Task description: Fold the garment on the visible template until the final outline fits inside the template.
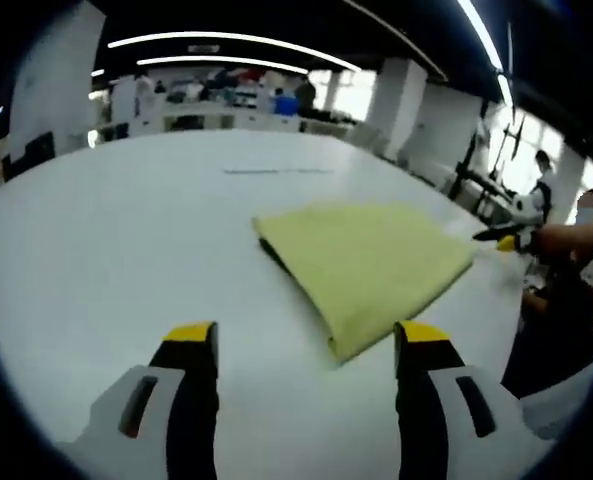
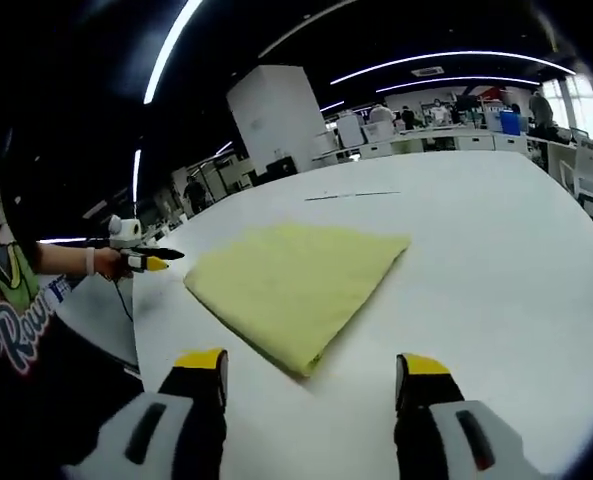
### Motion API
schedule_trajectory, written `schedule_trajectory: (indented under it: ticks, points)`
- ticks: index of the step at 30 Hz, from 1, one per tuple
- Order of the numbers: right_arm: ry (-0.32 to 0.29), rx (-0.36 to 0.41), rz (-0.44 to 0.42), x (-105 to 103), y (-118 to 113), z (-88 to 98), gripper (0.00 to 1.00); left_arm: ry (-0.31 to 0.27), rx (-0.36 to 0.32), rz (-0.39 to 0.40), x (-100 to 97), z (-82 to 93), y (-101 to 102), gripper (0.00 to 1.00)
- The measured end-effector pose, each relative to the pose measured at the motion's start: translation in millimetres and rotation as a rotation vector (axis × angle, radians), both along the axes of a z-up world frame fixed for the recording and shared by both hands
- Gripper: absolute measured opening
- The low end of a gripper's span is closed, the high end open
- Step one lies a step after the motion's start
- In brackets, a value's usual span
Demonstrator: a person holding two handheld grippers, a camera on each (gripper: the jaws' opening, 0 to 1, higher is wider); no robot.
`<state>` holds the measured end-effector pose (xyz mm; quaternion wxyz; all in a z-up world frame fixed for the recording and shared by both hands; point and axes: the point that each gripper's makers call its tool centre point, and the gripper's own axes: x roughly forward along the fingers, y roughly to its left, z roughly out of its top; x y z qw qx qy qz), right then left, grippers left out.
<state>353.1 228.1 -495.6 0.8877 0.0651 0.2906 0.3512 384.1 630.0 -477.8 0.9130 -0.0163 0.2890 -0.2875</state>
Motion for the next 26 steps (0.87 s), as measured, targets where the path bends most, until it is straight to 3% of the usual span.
schedule_trajectory:
  ticks: [4,7,11,20,26]
  points:
    - [-0.01,0.012,-0.018,0.5,1.7,4.5,0.9,-0.01,-0.007,-0.029,-4.1,3.5,-7.2,0.8]
    - [-0.008,0.014,-0.031,1.0,2.0,5.0,1.0,-0.031,0.04,-0.05,-6.1,0.6,-9.6,0.99]
    - [0.002,-0.006,-0.024,-0.1,1.7,1.6,1.0,0.007,0.026,-0.083,-15.2,-3.8,-15.2,0.99]
    - [0.012,-0.019,-0.029,-5.4,3.2,0.8,1.0,-0.005,-0.011,-0.077,-28.4,-3.7,-26.9,0.99]
    - [0.02,-0.033,-0.034,-8.0,0.8,1.1,1.0,0.0,-0.013,-0.068,-38.3,-14.2,-27.4,0.99]
